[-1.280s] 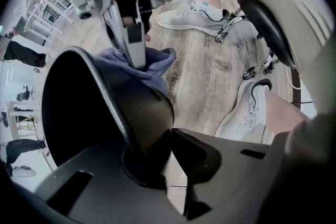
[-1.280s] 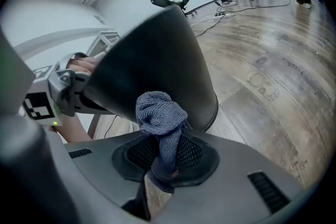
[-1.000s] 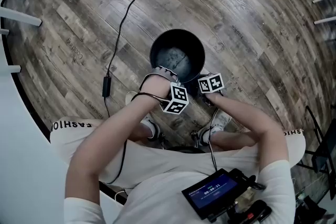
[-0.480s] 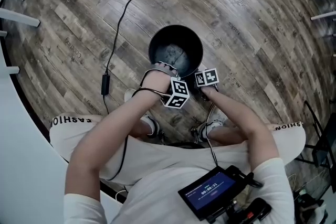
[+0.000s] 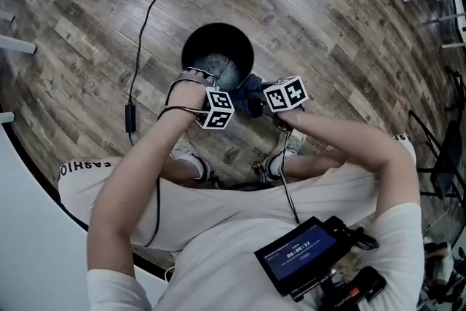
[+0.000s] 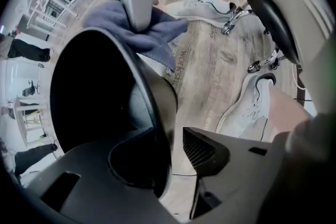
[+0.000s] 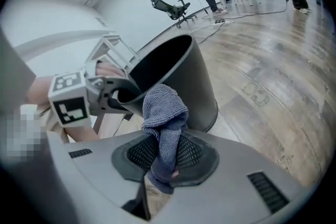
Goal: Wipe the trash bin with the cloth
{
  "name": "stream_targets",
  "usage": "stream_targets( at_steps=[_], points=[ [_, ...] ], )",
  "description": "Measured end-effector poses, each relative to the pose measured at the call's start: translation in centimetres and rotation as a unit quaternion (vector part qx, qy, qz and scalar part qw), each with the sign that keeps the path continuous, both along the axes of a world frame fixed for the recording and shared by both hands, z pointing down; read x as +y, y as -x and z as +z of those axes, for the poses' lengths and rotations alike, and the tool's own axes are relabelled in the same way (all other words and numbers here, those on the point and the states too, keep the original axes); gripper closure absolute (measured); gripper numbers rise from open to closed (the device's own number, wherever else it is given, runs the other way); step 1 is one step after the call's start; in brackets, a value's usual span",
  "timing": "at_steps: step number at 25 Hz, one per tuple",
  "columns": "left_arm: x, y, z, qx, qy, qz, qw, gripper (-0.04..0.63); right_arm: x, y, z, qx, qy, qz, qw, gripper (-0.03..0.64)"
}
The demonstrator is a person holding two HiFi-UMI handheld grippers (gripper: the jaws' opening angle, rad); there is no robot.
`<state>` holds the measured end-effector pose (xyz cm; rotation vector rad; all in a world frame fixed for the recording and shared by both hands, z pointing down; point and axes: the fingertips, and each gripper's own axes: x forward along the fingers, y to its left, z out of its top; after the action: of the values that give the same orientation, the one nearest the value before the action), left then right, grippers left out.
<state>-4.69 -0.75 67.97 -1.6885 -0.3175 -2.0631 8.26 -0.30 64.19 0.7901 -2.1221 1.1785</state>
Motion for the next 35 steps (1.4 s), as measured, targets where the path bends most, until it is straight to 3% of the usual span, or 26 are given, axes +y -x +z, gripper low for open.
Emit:
stream_targets(
  at_steps=[1,3,8,17,22,28,35],
  points=[
    [-0.1,0.0,0.2,-0.003,-0.012,0.012,0.9999,0.423,0.1,0.3,-1.0,-0.010,-0.003,0.002,1.000,0.541],
    [-0.3,0.0,0.4,-0.015,-0.028,0.037,0.9988,0.499,-0.1,1.2,-2.7,-0.024,-0.010,0.005,1.000,0.541],
    [0.3,-0.2,0.4,-0.024,-0.029,0.073,0.9966,0.546,-0.8,1.8,-2.3,-0.018,-0.003,0.017,1.000,0.541],
    [-0.6,-1.5,0.6,-0.012,-0.023,0.063,0.9977,0.546,-2.6,1.0,5.3,0.005,0.013,0.017,1.000,0.541],
    [2.2,-1.7,1.0,-0.014,0.002,0.063,0.9979,0.548,0.2,1.1,11.8,0.009,0.042,0.027,0.999,0.541],
    [1.4,-1.8,1.0,-0.006,-0.006,0.060,0.9982,0.549,-0.7,0.9,17.4,0.045,0.046,0.033,0.997,0.541],
    [0.8,-1.7,1.1,-0.008,-0.012,0.047,0.9988,0.548,-1.3,0.7,18.5,0.037,0.063,0.055,0.996,0.541]
  ],
)
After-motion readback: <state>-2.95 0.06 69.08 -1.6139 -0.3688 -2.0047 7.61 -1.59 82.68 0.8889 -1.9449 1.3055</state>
